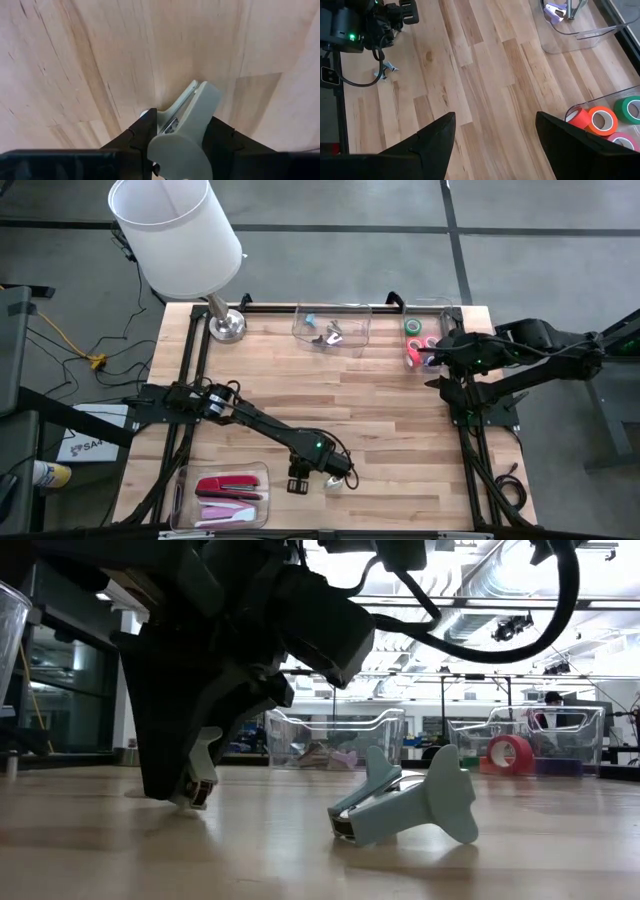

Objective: Pick and place Stapler, Stapler remover, tape
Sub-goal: Put the gray staple remover into the top left transparent bin

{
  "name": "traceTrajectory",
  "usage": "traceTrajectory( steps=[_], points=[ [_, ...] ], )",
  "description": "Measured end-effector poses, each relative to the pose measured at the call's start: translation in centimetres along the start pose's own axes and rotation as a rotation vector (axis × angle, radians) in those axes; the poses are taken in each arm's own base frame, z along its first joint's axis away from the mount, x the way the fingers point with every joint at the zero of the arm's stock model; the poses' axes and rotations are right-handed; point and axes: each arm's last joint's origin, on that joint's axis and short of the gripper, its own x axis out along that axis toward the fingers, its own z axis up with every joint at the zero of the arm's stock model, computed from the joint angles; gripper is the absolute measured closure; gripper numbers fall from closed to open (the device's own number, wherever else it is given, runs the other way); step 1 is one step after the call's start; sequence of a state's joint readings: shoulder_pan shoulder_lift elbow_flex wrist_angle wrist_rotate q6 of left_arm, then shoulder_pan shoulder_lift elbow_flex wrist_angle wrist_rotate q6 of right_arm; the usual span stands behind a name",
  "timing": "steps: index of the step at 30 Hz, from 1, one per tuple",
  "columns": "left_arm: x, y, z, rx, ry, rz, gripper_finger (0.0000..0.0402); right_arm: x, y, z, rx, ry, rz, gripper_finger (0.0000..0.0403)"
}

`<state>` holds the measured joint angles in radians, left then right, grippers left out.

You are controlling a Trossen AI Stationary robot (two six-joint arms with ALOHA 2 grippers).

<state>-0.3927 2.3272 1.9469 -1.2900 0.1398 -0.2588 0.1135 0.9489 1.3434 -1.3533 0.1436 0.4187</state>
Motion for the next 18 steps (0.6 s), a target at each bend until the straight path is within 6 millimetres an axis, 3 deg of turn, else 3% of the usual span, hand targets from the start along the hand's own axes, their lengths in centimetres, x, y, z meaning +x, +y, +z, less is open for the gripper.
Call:
traceTrajectory(
  steps=[10, 18],
  points=[
    [-0.2, 1.1, 0.0, -0.028, 0.021, 0.001, 0.0288, 0.0, 0.0, 0.0, 0.001, 0.0, 0.0, 0.0136],
    [-3.4, 3.6, 1.1, -0.082, -0.055, 0.027, 0.0288, 0.0, 0.0, 0.0, 0.023, 0.0, 0.0, 0.0136]
  ],
)
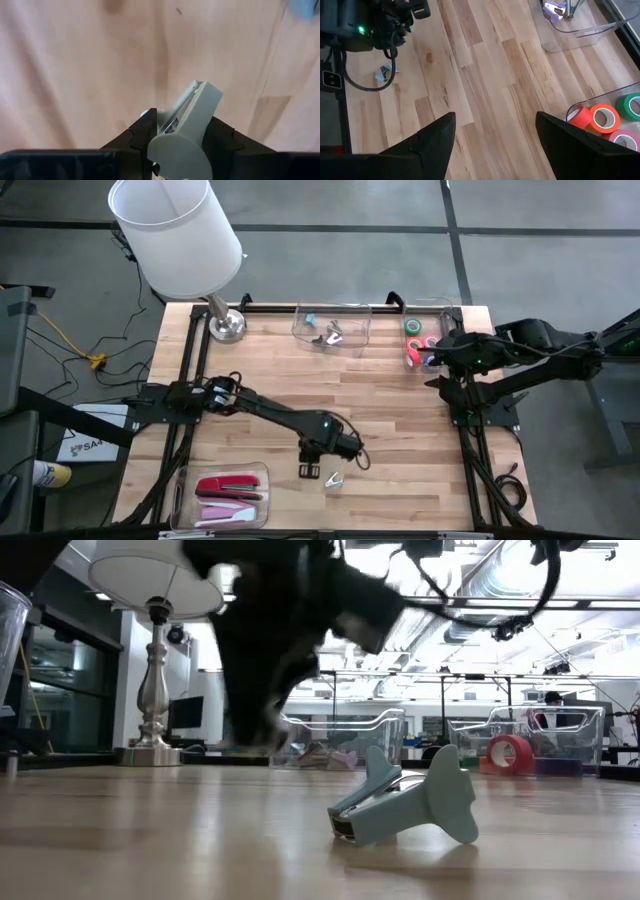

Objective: Pick and place Stapler, Stapler remover, tape
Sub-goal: Put the gray staple remover into the top left transparent bin

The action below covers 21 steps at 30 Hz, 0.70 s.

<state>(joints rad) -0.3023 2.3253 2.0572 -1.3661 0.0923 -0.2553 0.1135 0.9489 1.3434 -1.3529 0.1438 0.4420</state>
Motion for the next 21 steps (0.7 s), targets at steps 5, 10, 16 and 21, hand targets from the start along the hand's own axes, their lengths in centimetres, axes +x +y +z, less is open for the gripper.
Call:
traceTrajectory(
  steps=[5, 10, 16, 21],
  points=[
    [-3.0, 1.8, 0.8, -0.027, -0.078, 0.045, 0.0288, 0.0, 0.0, 0.0, 0.011, -0.003, -0.006, 0.0135],
    [-5.9, 3.9, 1.2, -0.075, -0.158, 0.102, 0.0288, 0.0, -0.1, 0.0, 0.031, -0.01, -0.019, 0.0137],
    [-8.7, 6.8, 1.1, -0.139, -0.233, 0.187, 0.0288, 0.0, -0.2, 0.1, 0.056, -0.026, -0.05, 0.0135],
    [-10.4, 9.9, 0.0, -0.198, -0.227, 0.279, 0.0288, 0.0, -0.2, 0.1, 0.079, -0.039, -0.075, 0.0136]
  ],
)
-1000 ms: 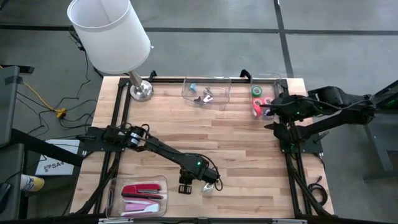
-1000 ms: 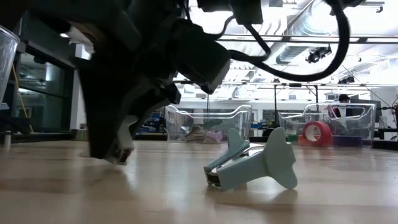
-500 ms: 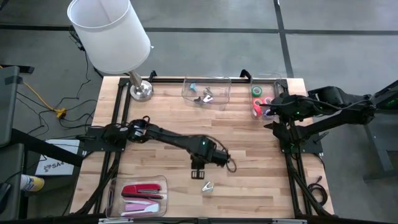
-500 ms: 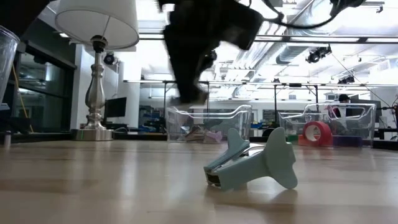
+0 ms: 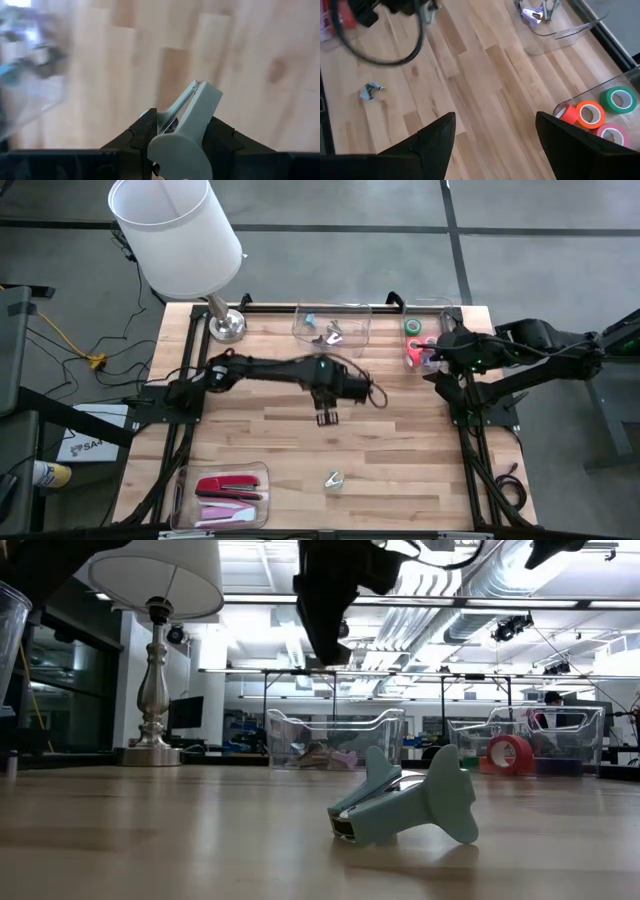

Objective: Pick and place Stapler, Stapler remover, tape
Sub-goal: Put the gray staple remover into the top left transparent bin

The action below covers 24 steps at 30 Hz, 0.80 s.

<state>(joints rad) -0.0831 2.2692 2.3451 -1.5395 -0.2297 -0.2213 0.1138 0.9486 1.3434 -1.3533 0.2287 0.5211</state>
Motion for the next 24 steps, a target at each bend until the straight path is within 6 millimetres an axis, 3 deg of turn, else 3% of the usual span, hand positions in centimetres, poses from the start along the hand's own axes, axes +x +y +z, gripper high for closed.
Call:
traceTrajectory(
  steps=[9, 16, 24],
  points=[
    [-1.1, 7.8, 0.3, -0.162, -0.057, 0.115, 0.0288, 0.0, -0.1, 0.0, 0.001, -0.013, -0.029, 0.0136],
    [-0.3, 13.9, 0.9, -0.421, -0.139, 0.139, 0.0288, 0.0, -0.2, 0.0, -0.032, -0.023, -0.049, 0.0136],
    [0.5, 19.2, 1.1, -0.746, -0.238, 0.13, 0.0286, 0.0, -0.2, 0.0, -0.033, -0.023, -0.049, 0.0135]
  ],
)
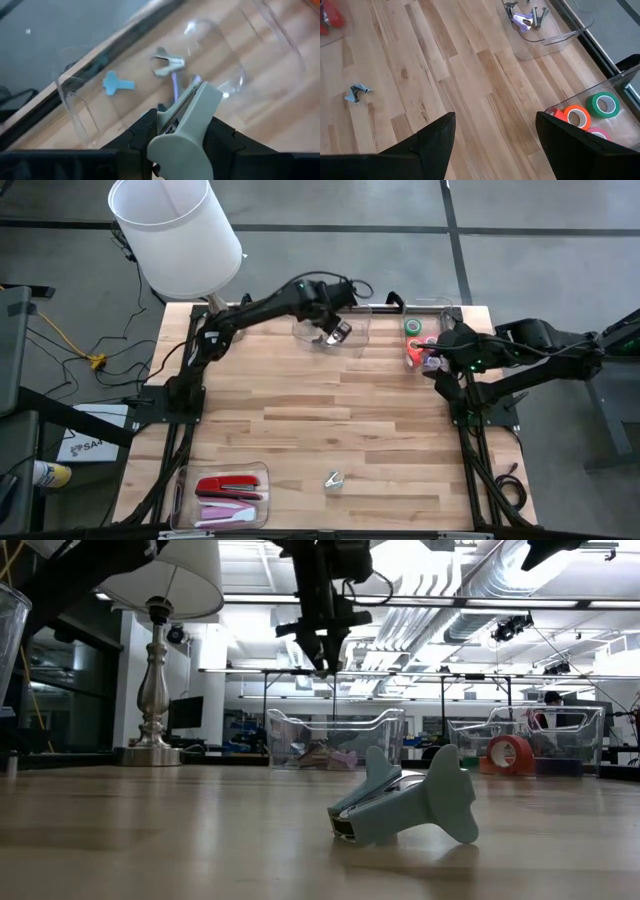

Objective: Pick and place Stapler, Stapler remover, tape
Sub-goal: Put the gray staple remover into the top left transparent bin

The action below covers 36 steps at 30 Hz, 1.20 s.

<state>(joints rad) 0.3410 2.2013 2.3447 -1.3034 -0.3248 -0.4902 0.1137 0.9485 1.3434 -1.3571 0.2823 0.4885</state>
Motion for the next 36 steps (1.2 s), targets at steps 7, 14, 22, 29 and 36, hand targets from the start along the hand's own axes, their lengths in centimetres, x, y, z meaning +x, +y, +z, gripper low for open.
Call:
traceTrajectory(
  steps=[7, 14, 22, 29, 36],
  points=[
    [2.1, 2.0, 1.3, -0.13, -0.003, 0.028, 0.0283, 0.0, 0.0, 0.0, 0.001, -0.006, -0.01, 0.0136],
    [5.3, 3.2, 1.7, -0.238, 0.067, 0.051, 0.0279, 0.0, -0.1, 0.1, -0.019, -0.021, -0.04, 0.0137],
    [8.8, 3.2, 1.1, -0.282, 0.163, 0.07, 0.0274, 0.0, -0.1, 0.1, -0.03, -0.019, -0.037, 0.0136],
    [9.4, 3.3, 0.7, -0.295, 0.204, 0.079, 0.0272, 0.0, -0.1, 0.0, -0.06, -0.012, -0.026, 0.0135],
    [9.4, 3.5, 0.7, -0.302, 0.217, 0.074, 0.0258, 0.0, 0.0, 0.0, -0.072, -0.001, -0.004, 0.0136]
  ],
)
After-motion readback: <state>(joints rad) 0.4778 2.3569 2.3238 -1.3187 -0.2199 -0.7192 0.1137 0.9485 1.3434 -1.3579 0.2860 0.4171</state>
